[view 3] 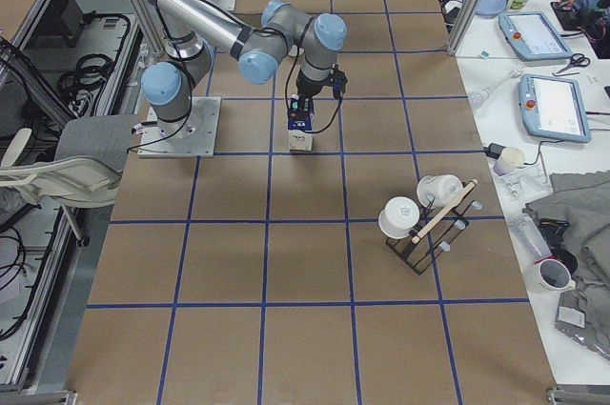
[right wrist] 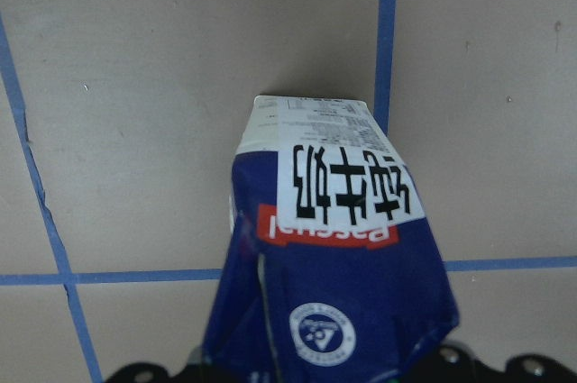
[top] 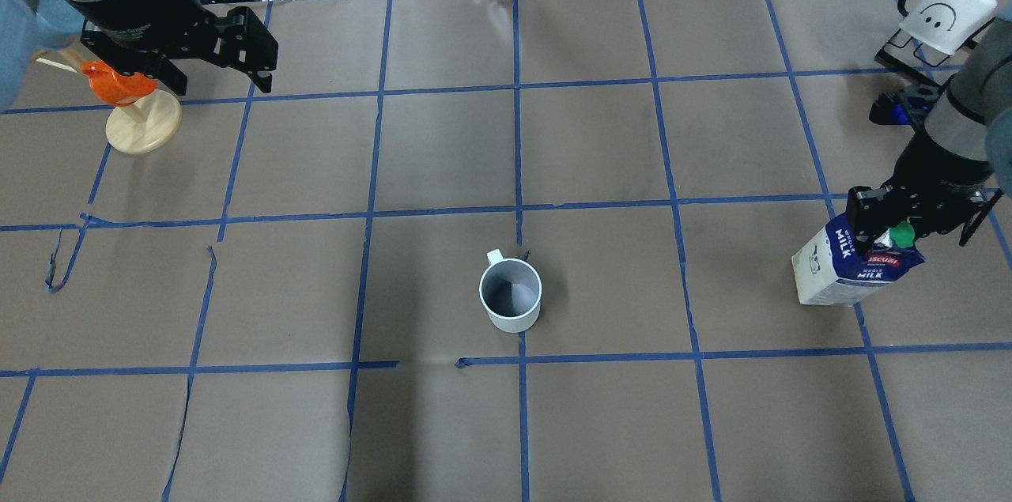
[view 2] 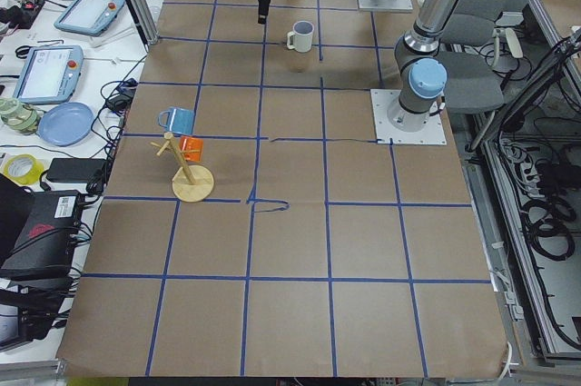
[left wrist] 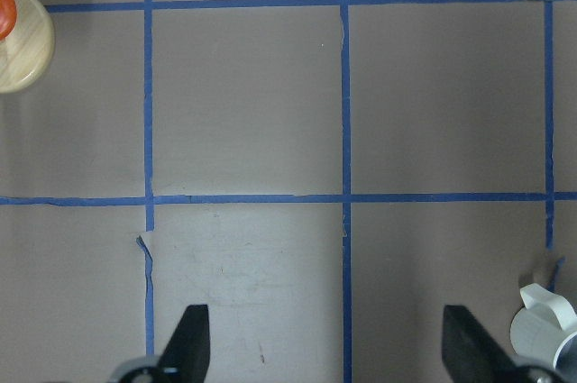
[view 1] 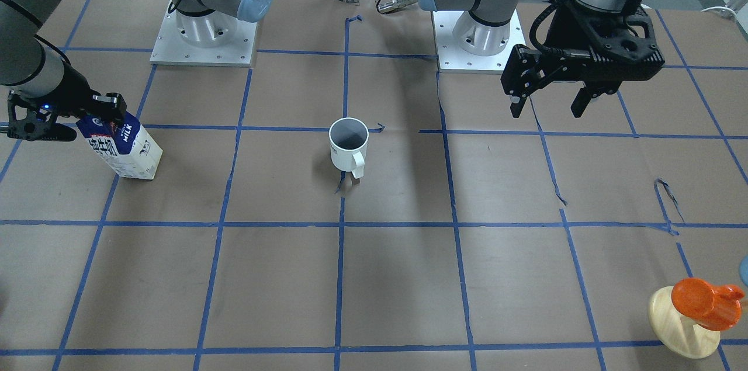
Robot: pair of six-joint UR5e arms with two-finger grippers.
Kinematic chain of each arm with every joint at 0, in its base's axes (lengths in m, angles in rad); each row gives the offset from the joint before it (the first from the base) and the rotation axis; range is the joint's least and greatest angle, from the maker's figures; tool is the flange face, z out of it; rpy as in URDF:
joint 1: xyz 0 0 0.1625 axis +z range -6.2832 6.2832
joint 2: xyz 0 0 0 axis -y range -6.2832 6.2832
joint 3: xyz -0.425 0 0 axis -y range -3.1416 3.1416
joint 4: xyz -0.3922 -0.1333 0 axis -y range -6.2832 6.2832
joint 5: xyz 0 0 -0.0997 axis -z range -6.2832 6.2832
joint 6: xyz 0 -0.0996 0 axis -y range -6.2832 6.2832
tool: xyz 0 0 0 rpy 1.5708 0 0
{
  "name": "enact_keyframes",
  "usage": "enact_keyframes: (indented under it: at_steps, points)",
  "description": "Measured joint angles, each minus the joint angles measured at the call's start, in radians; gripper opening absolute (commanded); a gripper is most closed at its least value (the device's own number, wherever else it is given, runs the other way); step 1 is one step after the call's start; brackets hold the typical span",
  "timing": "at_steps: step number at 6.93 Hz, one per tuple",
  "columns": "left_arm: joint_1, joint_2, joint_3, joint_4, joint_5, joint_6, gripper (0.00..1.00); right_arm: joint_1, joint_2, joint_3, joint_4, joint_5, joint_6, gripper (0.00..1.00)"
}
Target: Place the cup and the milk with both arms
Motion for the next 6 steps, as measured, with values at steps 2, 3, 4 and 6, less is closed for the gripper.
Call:
enact_keyframes:
  at_steps: [2, 3, 4, 6]
  points:
    - [-0.001, 0.0, -0.001, 0.0, -0.001, -0.004, 0.91, 0.008, -0.003, -0.038, 0.026, 0.005, 0.011, 0.43]
    - [-0.002, 0.0, -0.001, -0.001, -0.005, -0.004, 0.92, 0.024, -0.006, -0.064, 0.063, 0.022, 0.016, 0.43]
    - [-0.002, 0.0, -0.001, -0.001, -0.014, -0.003, 0.92, 0.068, -0.006, -0.083, 0.092, 0.044, 0.03, 0.43]
    - [-0.001, 0.001, -0.002, -0.001, -0.021, -0.002, 0.92, 0.209, -0.006, -0.096, 0.106, 0.071, 0.104, 0.43]
